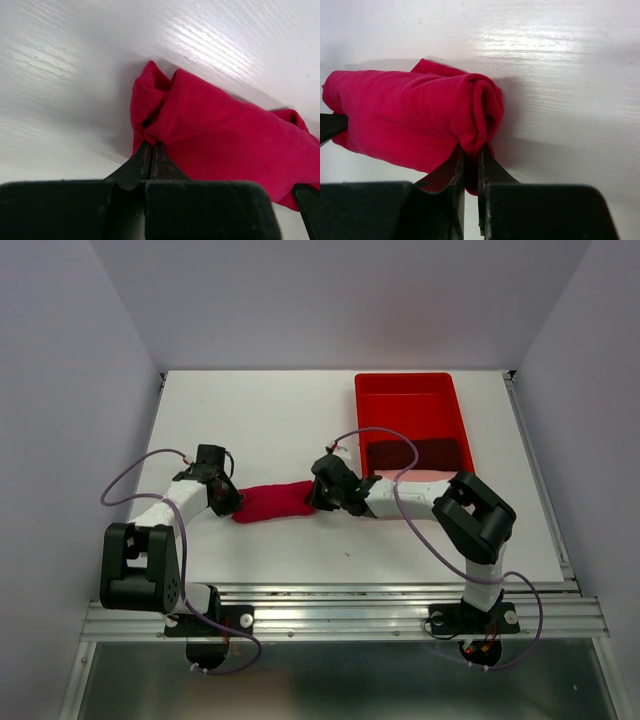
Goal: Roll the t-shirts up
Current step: Pick up the T-shirt from the center of the board, then place the T-shirt in the bin.
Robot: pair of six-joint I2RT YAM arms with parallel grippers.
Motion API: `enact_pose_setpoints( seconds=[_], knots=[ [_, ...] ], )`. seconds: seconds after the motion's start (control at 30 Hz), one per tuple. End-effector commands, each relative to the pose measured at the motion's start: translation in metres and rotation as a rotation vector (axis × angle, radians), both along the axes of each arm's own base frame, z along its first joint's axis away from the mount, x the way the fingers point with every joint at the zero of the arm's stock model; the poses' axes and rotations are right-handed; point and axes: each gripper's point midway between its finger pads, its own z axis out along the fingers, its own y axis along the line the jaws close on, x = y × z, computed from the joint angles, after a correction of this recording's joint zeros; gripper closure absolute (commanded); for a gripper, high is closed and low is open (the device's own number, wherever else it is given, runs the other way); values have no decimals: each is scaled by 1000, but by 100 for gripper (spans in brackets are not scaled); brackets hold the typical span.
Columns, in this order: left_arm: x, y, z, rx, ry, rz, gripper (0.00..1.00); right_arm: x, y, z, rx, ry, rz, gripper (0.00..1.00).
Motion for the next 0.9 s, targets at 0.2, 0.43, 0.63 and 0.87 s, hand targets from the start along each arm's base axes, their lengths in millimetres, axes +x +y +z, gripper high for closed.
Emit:
enact_pose_setpoints(
  seconds=[0.2, 0.43, 0.63, 0.87],
  knots=[
    [26, -21, 70, -66, -180, -53, 100, 43, -37, 71, -120, -223, -39, 99],
    [44, -39, 103, -98, -259, -87, 100, 53, -45, 98, -139, -292, -52, 99],
    [69, -58, 138, -120, -338, -122, 100, 74, -65, 133, -152, -375, -105, 99],
    [116, -107, 189, -146, -433, -201, 100, 115, -129, 177, -206, -470, -228, 99]
  ],
)
